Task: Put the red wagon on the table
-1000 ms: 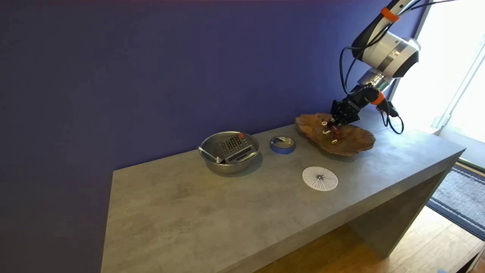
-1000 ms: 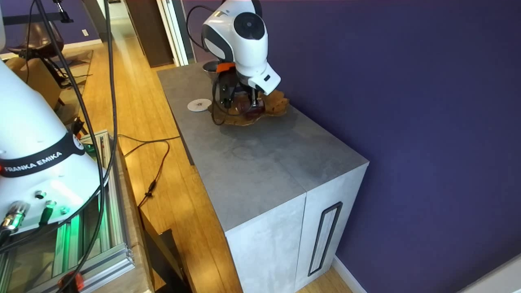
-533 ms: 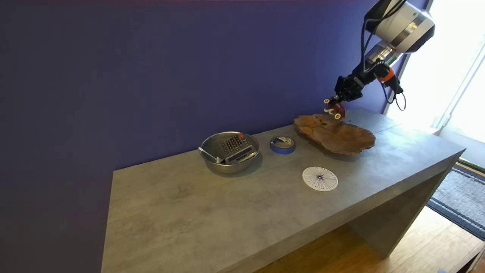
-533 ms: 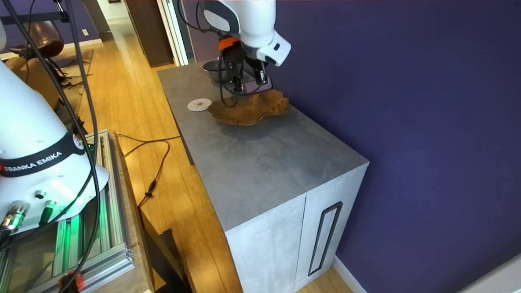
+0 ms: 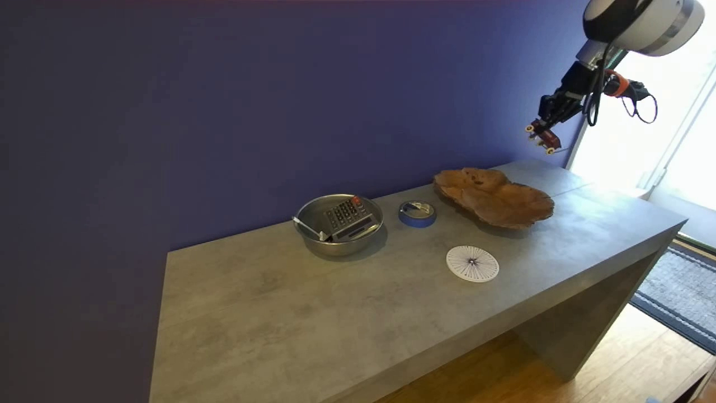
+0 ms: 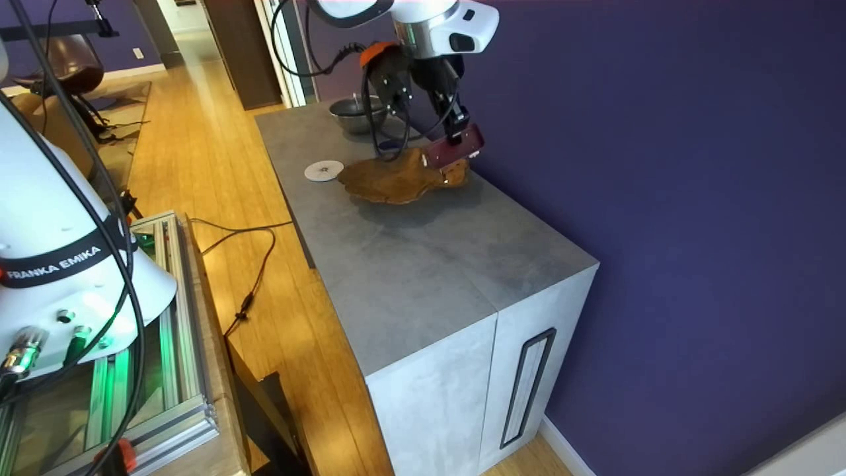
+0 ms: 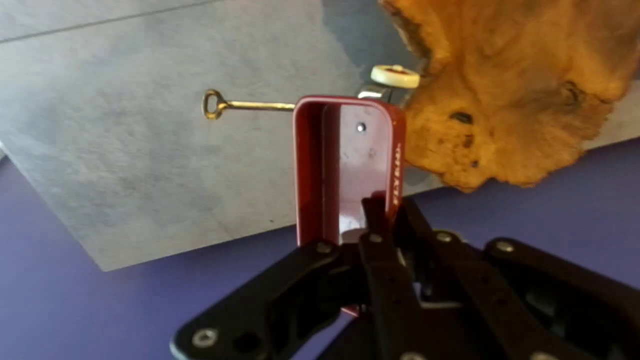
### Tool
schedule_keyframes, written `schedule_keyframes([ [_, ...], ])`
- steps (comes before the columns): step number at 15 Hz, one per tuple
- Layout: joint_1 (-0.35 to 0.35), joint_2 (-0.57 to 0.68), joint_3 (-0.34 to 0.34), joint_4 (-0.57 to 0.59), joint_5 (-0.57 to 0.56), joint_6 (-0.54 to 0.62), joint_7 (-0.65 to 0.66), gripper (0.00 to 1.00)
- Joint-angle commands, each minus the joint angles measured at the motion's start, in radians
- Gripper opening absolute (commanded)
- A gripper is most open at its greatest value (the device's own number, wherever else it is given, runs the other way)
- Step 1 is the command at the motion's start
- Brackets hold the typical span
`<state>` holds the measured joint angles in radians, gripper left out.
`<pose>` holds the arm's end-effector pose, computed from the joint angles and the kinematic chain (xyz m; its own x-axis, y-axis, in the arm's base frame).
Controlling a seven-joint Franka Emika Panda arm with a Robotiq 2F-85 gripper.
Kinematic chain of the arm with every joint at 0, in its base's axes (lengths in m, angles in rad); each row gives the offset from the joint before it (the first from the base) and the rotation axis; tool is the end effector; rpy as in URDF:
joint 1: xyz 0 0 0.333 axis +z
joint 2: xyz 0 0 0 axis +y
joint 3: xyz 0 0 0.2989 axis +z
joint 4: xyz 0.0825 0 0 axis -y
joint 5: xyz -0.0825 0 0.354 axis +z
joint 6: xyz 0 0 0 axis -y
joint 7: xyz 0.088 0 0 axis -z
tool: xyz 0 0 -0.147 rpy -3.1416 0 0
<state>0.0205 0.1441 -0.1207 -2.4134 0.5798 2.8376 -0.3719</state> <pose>0.5037 -0.0735 0.2475 0.9177 -0.2700 0.2913 -0.2191 -0.9559 -0.1956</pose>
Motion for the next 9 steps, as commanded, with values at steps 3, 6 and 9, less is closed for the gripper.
schedule_keyframes([
  [3, 0.241, 0.097, -0.342, -0.099, -0.441, 0.176, 0.295, 0.03],
  [6, 0.033, 0.062, -0.131, -0.1, -0.446, 0.138, 0.295, 0.12],
  [9, 0.192, 0.166, -0.339, -0.067, -0.628, 0.134, 0.372, 0.03],
])
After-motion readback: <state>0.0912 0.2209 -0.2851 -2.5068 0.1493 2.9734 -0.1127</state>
